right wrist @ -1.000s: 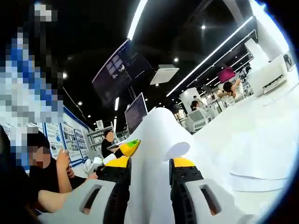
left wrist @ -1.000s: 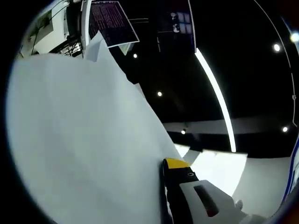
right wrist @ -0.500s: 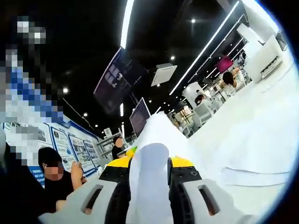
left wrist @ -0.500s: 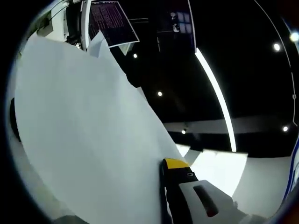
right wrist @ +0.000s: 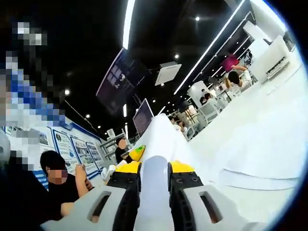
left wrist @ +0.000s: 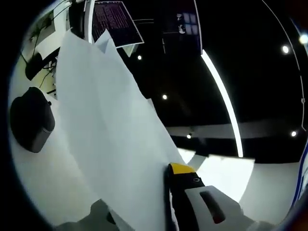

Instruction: Organize the stack of printing papers by aligning and flattening the scattered papers on the table

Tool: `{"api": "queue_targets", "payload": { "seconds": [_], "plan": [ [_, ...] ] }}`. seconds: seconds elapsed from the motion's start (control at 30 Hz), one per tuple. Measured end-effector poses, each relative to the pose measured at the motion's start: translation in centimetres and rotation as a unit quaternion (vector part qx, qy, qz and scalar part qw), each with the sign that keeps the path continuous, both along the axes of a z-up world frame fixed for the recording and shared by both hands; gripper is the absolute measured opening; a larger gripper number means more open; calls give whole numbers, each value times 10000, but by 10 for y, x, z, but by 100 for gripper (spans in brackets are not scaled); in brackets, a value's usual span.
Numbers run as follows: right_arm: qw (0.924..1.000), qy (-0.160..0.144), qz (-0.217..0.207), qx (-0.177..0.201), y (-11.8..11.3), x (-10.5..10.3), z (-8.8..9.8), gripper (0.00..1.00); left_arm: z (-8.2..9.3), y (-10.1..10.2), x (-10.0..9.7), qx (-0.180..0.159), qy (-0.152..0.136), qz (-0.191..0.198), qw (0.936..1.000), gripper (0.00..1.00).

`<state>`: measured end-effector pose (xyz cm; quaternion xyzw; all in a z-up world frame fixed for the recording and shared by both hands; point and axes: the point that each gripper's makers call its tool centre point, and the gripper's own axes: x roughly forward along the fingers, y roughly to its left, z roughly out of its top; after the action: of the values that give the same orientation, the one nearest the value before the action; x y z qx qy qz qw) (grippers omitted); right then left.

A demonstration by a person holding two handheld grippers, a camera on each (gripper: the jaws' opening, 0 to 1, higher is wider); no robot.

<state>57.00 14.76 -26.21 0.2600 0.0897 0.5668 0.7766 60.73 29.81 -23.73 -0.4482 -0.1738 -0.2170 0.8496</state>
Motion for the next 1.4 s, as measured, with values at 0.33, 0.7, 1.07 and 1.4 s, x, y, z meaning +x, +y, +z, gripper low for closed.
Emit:
{"api": "queue_targets", "payload": {
  "seconds": [0.33,0.7,1.07,1.4],
  "plan": [
    [9967,-363,291,-662,11,-15,-17,18,1,-3,-2,-39,4,-16,10000,11],
    [9904,-648,547,-1090,19,-25,-29,22,1,-4,-2,-4,8,1,10000,10],
    [9886,-638,769,-1128,21,-30,-31,19,1,-3,-2,-25,5,-1,10000,10],
    [9867,-790,726,-1224,21,-29,-33,21,1,-3,-1,14,16,32,10000,9]
  ]
}}
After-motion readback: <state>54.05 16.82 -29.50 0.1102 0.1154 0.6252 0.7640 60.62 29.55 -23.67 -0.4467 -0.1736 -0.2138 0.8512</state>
